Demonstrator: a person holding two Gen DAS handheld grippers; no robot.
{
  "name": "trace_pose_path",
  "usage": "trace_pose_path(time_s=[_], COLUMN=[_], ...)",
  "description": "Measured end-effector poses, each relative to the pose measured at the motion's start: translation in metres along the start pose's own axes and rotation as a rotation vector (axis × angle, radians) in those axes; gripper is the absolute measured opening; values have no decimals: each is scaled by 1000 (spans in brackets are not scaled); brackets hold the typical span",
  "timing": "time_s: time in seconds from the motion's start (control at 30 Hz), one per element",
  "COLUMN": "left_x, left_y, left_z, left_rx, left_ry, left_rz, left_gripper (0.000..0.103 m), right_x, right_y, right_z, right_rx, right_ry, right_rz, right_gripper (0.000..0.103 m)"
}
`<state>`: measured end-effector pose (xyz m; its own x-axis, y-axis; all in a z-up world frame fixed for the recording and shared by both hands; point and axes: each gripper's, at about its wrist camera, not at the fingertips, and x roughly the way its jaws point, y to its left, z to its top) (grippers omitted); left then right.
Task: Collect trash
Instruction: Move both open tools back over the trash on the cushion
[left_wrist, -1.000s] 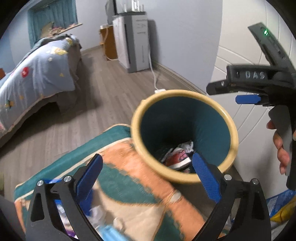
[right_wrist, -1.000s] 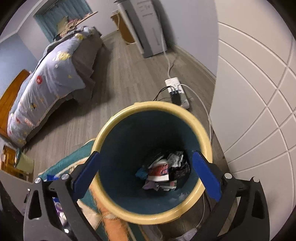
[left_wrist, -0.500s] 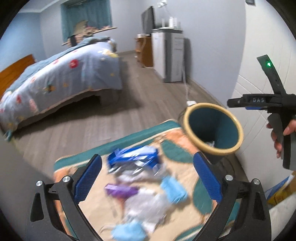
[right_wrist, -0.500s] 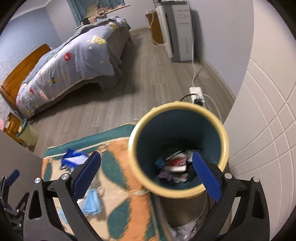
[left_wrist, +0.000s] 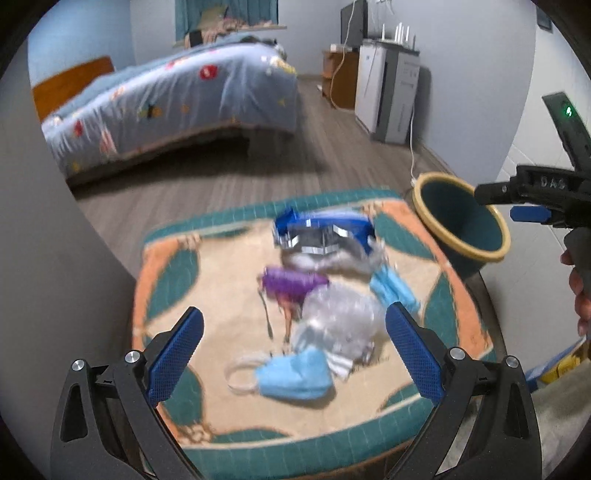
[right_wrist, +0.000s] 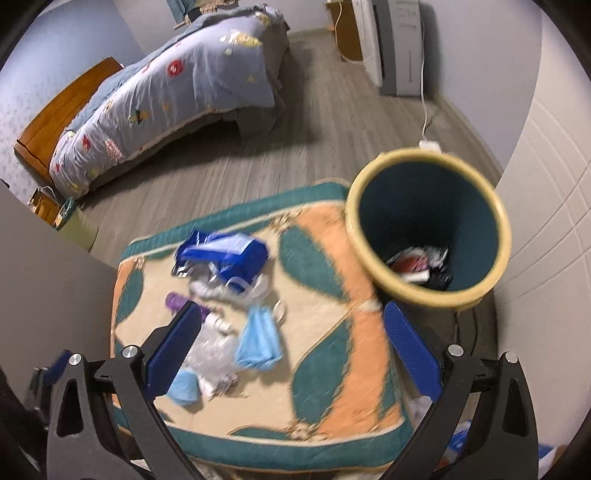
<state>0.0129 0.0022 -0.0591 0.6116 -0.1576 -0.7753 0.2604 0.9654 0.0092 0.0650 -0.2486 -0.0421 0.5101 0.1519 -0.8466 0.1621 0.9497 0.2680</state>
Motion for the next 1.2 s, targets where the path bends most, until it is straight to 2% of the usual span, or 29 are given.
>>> trace_pose_path(time_s=[0.2, 0.5, 0.7, 0.83, 0.97, 1.2], left_x=[25, 36, 57, 81, 98, 118], left_y=[0, 1, 3, 9, 10, 7], left_z=[-19, -19, -26, -36, -44, -53], left_rx=[41, 17, 5, -26, -48, -65], left_ry=[77, 100, 169, 255, 308, 371], left_rz=[45, -9, -14, 2, -12, -58], left_gripper=[98, 98, 98, 98, 98, 91], right_x=[20, 41, 58, 69, 83, 121], right_y=[28, 31, 40, 46, 52, 45], right_z=[-20, -21, -16, -13, -14, -24], right_rx=[-56, -73, -141, -172, -186, -127], right_ry=[60, 88, 77, 107, 146, 287], right_rz=[-41, -90, -207, -159, -152, -137], right_gripper=[97, 97, 97, 97, 97, 97])
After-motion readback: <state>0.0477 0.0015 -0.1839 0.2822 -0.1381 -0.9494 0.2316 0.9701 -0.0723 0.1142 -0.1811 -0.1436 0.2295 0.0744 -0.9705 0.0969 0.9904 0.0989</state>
